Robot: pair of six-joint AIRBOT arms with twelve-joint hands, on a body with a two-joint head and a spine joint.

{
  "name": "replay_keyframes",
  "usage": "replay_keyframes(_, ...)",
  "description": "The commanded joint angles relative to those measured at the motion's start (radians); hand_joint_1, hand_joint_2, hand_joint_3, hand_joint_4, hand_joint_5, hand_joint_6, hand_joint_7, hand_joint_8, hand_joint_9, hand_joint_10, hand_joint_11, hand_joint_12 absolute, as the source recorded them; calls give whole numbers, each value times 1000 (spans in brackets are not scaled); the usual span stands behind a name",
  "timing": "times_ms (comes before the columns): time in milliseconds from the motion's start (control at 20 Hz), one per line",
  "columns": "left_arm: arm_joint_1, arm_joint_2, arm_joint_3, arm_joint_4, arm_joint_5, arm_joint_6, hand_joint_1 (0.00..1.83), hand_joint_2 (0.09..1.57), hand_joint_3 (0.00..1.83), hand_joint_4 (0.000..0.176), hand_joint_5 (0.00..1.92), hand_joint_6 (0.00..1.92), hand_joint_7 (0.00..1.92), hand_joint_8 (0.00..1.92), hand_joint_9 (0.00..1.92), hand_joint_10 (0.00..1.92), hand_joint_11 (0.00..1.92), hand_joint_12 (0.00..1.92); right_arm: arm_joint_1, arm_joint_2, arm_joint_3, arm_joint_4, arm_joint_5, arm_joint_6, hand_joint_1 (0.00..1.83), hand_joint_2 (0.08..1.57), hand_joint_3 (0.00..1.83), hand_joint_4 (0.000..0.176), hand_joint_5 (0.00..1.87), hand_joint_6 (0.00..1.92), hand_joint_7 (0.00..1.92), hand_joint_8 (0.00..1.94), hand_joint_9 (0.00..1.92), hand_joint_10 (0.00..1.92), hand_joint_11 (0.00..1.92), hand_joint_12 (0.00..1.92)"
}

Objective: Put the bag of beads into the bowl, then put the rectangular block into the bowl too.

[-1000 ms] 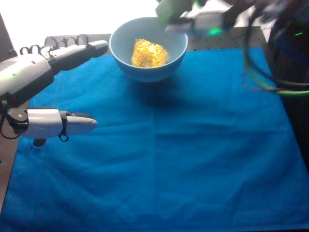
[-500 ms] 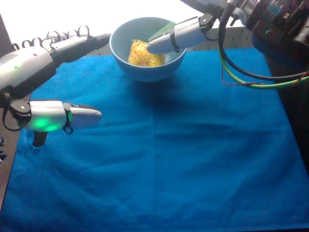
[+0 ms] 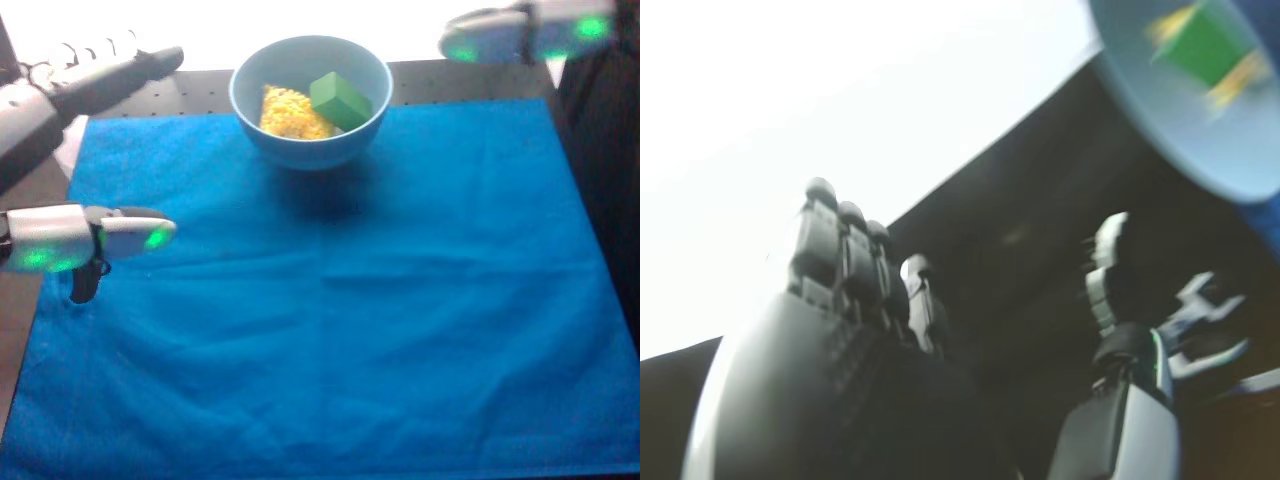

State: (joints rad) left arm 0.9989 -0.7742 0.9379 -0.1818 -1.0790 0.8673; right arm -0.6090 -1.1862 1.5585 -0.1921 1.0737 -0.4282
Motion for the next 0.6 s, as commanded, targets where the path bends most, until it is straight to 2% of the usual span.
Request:
replay_keyframes(0, 5, 12, -12, -8, -200, -5, 841, 1057, 3, 117, 94, 1, 173, 8, 227, 4, 0, 597, -16, 19, -37, 52, 203, 2, 573, 974, 0, 175, 0, 0, 44, 4, 94, 34, 2, 1100)
replay_keyframes(50, 32, 23, -31, -15, -250, -5, 758, 1043, 0, 132, 99, 3, 182, 10, 228, 4, 0, 597, -83, 71, -102, 107, 281, 2, 523, 980, 0, 176, 0, 0, 8, 0, 77, 13, 0, 540)
replay_keyframes(100, 58, 28, -44, -20, -290, -10, 706, 1052, 0, 128, 89, 0, 185, 5, 232, 3, 0, 624, -155, 114, -157, 172, 354, 2, 528, 965, 0, 176, 0, 0, 1, 0, 34, 25, 0, 107)
replay_keyframes(200, 125, 30, -71, -34, -376, -29, 638, 1021, 0, 150, 95, 1, 216, 5, 250, 5, 0, 833, -319, 168, -254, 297, 516, 2, 647, 882, 0, 176, 0, 0, 52, 6, 0, 0, 0, 3)
replay_keyframes(250, 151, 29, -83, -44, -415, -32, 615, 1002, 0, 142, 97, 1, 222, 3, 254, 4, 0, 913, -378, 174, -286, 347, 580, 2, 611, 849, 0, 176, 0, 0, 96, 20, 0, 0, 0, 0)
replay_keyframes(300, 167, 28, -92, -50, -445, -32, 550, 986, 0, 111, 88, 0, 237, 4, 280, 9, 0, 1037, -418, 174, -306, 378, 618, 2, 692, 827, 0, 176, 0, 0, 40, 4, 0, 0, 0, 0)
replay_keyframes(350, 193, 25, -108, -60, -501, -32, 466, 992, 0, 82, 37, 0, 223, 0, 272, 4, 0, 1064, -480, 174, -341, 427, 683, 2, 686, 833, 0, 176, 0, 0, 7, 0, 0, 0, 0, 0)
replay_keyframes(450, 228, 18, -125, -76, -568, -32, 401, 1086, 13, 83, 4, 0, 165, 4, 245, 2, 0, 891, -545, 172, -378, 482, 689, 2, 680, 840, 0, 176, 0, 0, 0, 0, 0, 0, 0, 0)
replay_keyframes(550, 275, 12, -138, -104, -631, -39, 320, 1114, 5, 70, 0, 0, 120, 0, 220, 0, 0, 824, -603, 166, -397, 524, 689, 2, 699, 877, 8, 176, 0, 0, 0, 0, 0, 0, 0, 0)
